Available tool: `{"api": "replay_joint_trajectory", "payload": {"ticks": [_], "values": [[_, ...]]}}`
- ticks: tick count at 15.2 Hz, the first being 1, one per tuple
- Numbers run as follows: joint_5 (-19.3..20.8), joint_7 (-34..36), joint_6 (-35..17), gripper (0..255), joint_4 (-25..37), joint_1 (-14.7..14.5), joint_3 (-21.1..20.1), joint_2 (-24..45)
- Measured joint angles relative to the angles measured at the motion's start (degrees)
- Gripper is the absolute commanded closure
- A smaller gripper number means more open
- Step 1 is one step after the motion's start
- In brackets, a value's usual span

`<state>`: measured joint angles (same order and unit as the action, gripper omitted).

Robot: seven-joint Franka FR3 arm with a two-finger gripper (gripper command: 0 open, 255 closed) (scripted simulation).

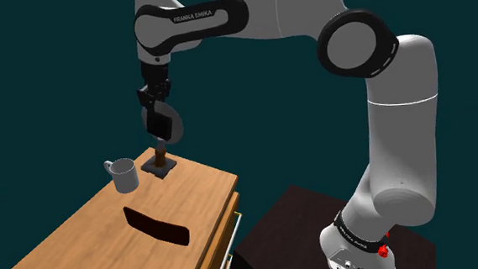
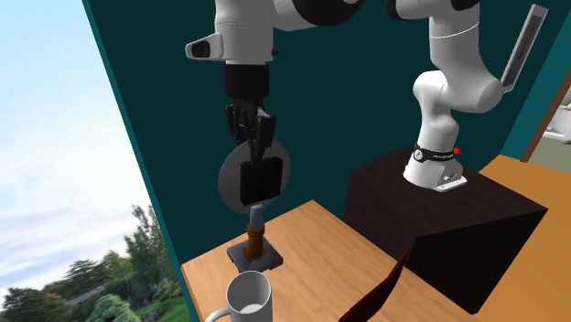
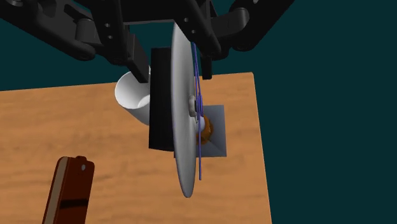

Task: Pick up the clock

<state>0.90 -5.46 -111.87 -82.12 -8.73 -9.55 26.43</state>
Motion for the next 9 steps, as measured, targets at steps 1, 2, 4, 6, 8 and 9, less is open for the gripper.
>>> {"api": "replay_joint_trajectory", "payload": {"ticks": [1,2,4,6,8,9], "values": [[0.0,0.1,0.7,255,0.6,-0.1,0.0,-0.1],[0.0,0.1,1.4,255,1.1,-0.1,-0.1,-0.3],[0.0,0.2,2.9,255,2.5,-0.1,-0.1,-0.4],[-0.1,0.2,4.2,255,3.6,-0.1,-0.1,-0.6],[-0.1,0.1,5.9,255,5.6,-0.1,-0.1,-0.4],[-0.1,0.1,6.3,255,5.8,-0.1,-0.1,-0.5]]}}
